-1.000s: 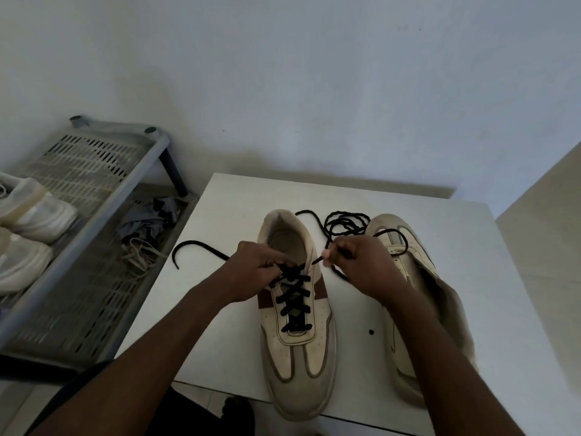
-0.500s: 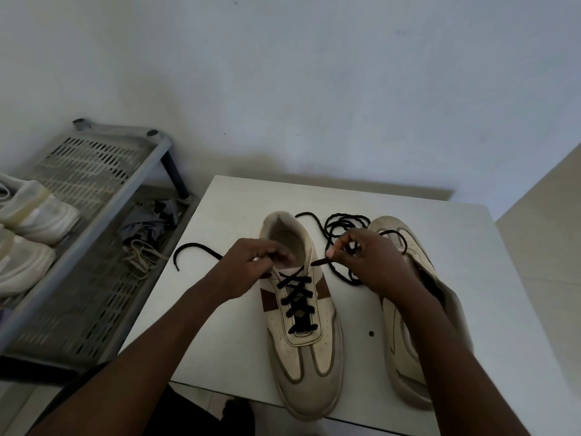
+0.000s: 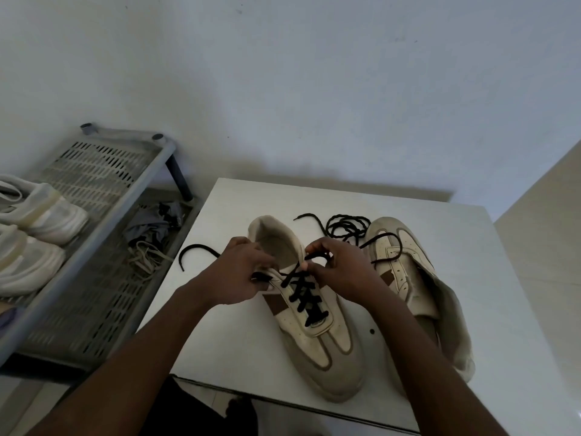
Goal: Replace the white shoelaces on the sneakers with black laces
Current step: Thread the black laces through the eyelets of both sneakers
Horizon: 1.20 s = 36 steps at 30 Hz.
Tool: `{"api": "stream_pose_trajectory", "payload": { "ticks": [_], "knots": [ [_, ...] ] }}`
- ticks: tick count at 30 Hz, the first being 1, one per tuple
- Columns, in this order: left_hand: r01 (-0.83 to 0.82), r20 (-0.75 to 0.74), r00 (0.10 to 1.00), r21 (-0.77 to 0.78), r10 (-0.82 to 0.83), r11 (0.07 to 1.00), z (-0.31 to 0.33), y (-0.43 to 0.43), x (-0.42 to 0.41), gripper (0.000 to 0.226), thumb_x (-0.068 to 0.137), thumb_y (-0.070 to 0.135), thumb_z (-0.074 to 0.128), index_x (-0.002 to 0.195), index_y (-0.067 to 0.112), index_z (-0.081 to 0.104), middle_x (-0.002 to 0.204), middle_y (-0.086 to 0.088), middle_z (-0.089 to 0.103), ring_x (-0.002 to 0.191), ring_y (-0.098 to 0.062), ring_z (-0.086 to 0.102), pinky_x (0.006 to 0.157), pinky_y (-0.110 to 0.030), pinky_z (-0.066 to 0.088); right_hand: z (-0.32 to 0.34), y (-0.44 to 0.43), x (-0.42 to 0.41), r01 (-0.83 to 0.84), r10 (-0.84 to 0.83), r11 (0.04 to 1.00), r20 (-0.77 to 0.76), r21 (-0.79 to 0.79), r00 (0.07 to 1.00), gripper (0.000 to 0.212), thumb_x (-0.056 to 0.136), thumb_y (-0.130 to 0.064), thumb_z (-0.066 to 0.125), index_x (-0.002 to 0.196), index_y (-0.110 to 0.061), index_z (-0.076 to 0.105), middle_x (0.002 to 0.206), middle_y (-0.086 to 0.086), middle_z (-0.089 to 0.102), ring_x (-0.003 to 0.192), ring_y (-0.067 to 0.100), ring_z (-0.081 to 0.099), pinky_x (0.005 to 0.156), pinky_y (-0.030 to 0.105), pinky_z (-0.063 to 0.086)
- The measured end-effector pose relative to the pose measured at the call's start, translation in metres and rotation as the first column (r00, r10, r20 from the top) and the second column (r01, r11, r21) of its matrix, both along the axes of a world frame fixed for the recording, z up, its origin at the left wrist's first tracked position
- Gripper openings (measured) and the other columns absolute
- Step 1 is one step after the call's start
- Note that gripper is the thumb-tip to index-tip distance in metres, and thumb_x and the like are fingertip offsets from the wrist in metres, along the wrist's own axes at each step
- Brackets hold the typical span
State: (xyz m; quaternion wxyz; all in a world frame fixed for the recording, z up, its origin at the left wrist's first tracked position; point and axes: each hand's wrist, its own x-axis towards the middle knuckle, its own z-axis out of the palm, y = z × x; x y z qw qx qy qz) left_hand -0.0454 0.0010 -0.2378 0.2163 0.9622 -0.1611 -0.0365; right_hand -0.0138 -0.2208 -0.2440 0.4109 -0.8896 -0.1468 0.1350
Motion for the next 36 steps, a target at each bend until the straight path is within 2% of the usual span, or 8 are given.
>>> {"api": "stream_pose_trajectory", "payload": {
  "ticks": [6, 12, 16, 24, 28, 30, 33, 36],
  "knots": [
    [-0.097, 0.115, 0.986, -0.191, 0.120, 0.977, 0.012, -0.002, -0.016, 0.028, 0.069, 0.015, 0.079, 0.063, 0.026, 0.054, 0.062, 0.017, 0.050, 0.062, 0.001, 0.049, 0.061, -0.016, 0.036, 0.009, 0.000, 0.004, 0.134, -0.139, 0.988, 0.069, 0.073, 0.988, 0.037, 0.094, -0.033, 0.059, 0.130, -0.025, 0.053, 0.126, -0.008, 0.058, 0.088, 0.005, 0.061, 0.085, 0.031, 0.049],
    [-0.356, 0.189, 0.897, -0.224, 0.399, 0.907, 0.014, 0.005, -0.023, 0.019, 0.073, 0.024, 0.078, 0.091, 0.019, 0.073, 0.083, 0.006, 0.071, 0.080, -0.013, 0.065, 0.069, -0.029, 0.050, 0.022, -0.004, 0.012, 0.256, -0.278, 0.948, 0.102, 0.189, 0.955, 0.029, 0.092, -0.029, 0.062, 0.119, -0.022, 0.060, 0.116, -0.004, 0.065, 0.092, 0.011, 0.063, 0.088, 0.035, 0.050],
    [-0.487, 0.194, 0.786, -0.390, 0.587, 0.781, 0.022, -0.003, -0.028, 0.025, 0.075, 0.015, 0.078, 0.099, 0.022, 0.073, 0.079, 0.012, 0.069, 0.075, -0.008, 0.064, 0.067, -0.019, 0.048, 0.026, 0.008, 0.004, 0.271, -0.318, 0.944, 0.305, 0.185, 0.898, 0.023, 0.087, -0.028, 0.066, 0.110, -0.025, 0.063, 0.114, -0.006, 0.062, 0.104, 0.012, 0.057, 0.092, 0.034, 0.045],
    [-0.688, -0.197, 0.592, -0.629, 0.782, 0.362, 0.018, -0.023, -0.032, 0.019, 0.081, 0.017, 0.073, 0.069, 0.006, 0.063, 0.066, -0.009, 0.064, 0.068, -0.028, 0.060, 0.072, -0.042, 0.050, 0.001, 0.049, -0.025, 0.097, -0.163, 0.955, 0.223, 0.280, 0.961, 0.055, 0.078, -0.034, 0.076, 0.124, -0.025, 0.048, 0.130, -0.008, 0.041, 0.115, -0.001, 0.045, 0.094, 0.026, 0.047],
    [-0.689, -0.581, 0.644, -0.723, 0.497, 0.047, 0.022, -0.042, -0.027, 0.012, 0.089, 0.007, 0.060, 0.096, 0.011, 0.070, 0.093, -0.010, 0.072, 0.090, -0.025, 0.067, 0.083, -0.040, 0.055, -0.010, 0.059, -0.037, -0.020, 0.055, 0.922, -0.079, 0.386, 0.995, 0.078, 0.079, -0.034, 0.077, 0.143, -0.032, 0.034, 0.141, -0.019, 0.039, 0.125, -0.007, 0.041, 0.097, 0.023, 0.047],
    [-0.682, -0.669, 0.692, -0.729, 0.271, -0.058, 0.025, -0.048, -0.023, 0.014, 0.090, 0.005, 0.054, 0.097, 0.007, 0.066, 0.096, -0.014, 0.068, 0.089, -0.023, 0.065, 0.073, -0.035, 0.052, -0.013, 0.056, -0.036, -0.041, 0.093, 0.908, -0.105, 0.417, 0.990, 0.068, 0.084, -0.028, 0.074, 0.141, -0.034, 0.039, 0.137, -0.021, 0.048, 0.124, -0.008, 0.045, 0.100, 0.021, 0.044],
    [-0.640, -0.639, 0.769, -0.768, 0.026, 0.040, 0.031, -0.043, -0.024, 0.010, 0.091, 0.007, 0.051, 0.087, 0.005, 0.060, 0.090, -0.015, 0.060, 0.084, -0.021, 0.060, 0.076, -0.031, 0.047, -0.018, 0.044, -0.027, 0.063, -0.033, 0.916, -0.083, 0.397, 0.996, 0.036, 0.091, -0.017, 0.064, 0.125, -0.029, 0.056, 0.117, -0.013, 0.065, 0.111, 0.002, 0.060, 0.095, 0.028, 0.051],
    [-0.585, -0.524, 0.810, -0.701, 0.262, 0.409, 0.029, -0.018, -0.021, 0.020, 0.095, 0.004, 0.051, 0.098, 0.011, 0.070, 0.103, -0.007, 0.072, 0.091, -0.015, 0.069, 0.080, -0.026, 0.054, -0.020, 0.036, -0.021, 0.136, -0.121, 0.945, -0.071, 0.297, 0.990, 0.021, 0.091, -0.017, 0.063, 0.111, -0.022, 0.066, 0.101, -0.010, 0.071, 0.095, 0.004, 0.066, 0.087, 0.037, 0.056]
  ]
}}
